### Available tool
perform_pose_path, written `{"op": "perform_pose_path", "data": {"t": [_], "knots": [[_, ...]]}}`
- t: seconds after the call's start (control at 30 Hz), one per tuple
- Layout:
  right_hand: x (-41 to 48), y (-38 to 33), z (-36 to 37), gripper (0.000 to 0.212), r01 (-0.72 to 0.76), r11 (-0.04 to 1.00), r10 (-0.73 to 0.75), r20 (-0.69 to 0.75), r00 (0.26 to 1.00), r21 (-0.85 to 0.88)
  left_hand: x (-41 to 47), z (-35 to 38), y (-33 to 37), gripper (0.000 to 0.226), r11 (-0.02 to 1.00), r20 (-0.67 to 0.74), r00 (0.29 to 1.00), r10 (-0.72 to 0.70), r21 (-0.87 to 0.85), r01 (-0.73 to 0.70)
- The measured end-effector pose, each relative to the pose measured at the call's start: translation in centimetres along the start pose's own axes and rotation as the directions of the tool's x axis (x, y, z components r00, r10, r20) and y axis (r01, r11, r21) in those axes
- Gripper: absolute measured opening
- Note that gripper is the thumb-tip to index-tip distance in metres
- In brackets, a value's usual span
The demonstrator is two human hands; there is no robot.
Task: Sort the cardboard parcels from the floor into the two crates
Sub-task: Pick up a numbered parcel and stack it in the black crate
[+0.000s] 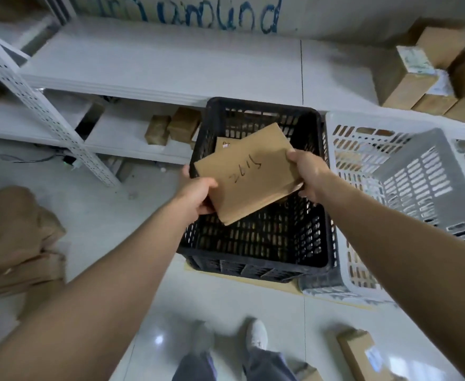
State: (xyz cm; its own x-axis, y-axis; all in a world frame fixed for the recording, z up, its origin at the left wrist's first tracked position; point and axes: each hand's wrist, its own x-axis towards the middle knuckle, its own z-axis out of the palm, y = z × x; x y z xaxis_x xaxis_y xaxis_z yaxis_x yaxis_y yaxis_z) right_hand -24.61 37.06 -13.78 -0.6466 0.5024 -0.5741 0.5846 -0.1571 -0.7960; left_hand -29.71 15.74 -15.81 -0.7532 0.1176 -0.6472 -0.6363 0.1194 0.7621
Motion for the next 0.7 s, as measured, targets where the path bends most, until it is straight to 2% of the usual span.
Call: {"op": "perform_pose_path", "data": {"t": [0.13,0.23,0.33,0.4,0.57,0.63,0.7], "knots": [[2.2,0.4,0.7,0.037,-0.023,0.997,0.024,0.024,0.999,-0.070,1.2,0.2,-1.9,0.056,0.993,0.010,0.994,-0.112,0.048,0.112],[4.2,1.7,1.7,0.045,0.011,0.994,-0.012,-0.002,1.000,-0.107,2.0,0.6,-3.3,0.039,0.981,-0.019,0.982,-0.187,0.037,0.188],[5.9,3.4,3.2,0.063,0.031,0.993,-0.038,-0.059,0.998,-0.112,2.7,0.6,-4.8,0.041,0.964,-0.070,0.962,-0.266,-0.008,0.266],[7.2,4.5,4.2,0.068,0.029,0.988,-0.041,-0.075,0.996,-0.155,3.4,0.5,-5.6,0.041,0.953,-0.092,0.949,-0.302,-0.027,0.300],[9.3,6.4,6.8,0.052,-0.043,0.961,0.027,-0.062,0.998,-0.272,5.2,-0.1,-7.6,0.039,0.924,-0.119,0.919,-0.377,0.017,0.381],[9.9,7.0,7.9,0.046,-0.050,0.963,0.043,-0.031,0.999,-0.266,5.8,-0.3,-8.3,0.036,0.915,-0.131,0.909,-0.396,0.022,0.402],[10.5,7.7,8.8,0.050,-0.042,0.970,0.044,0.002,0.999,-0.238,6.3,-0.4,-8.7,0.029,0.904,-0.133,0.896,-0.425,0.000,0.428]]}}
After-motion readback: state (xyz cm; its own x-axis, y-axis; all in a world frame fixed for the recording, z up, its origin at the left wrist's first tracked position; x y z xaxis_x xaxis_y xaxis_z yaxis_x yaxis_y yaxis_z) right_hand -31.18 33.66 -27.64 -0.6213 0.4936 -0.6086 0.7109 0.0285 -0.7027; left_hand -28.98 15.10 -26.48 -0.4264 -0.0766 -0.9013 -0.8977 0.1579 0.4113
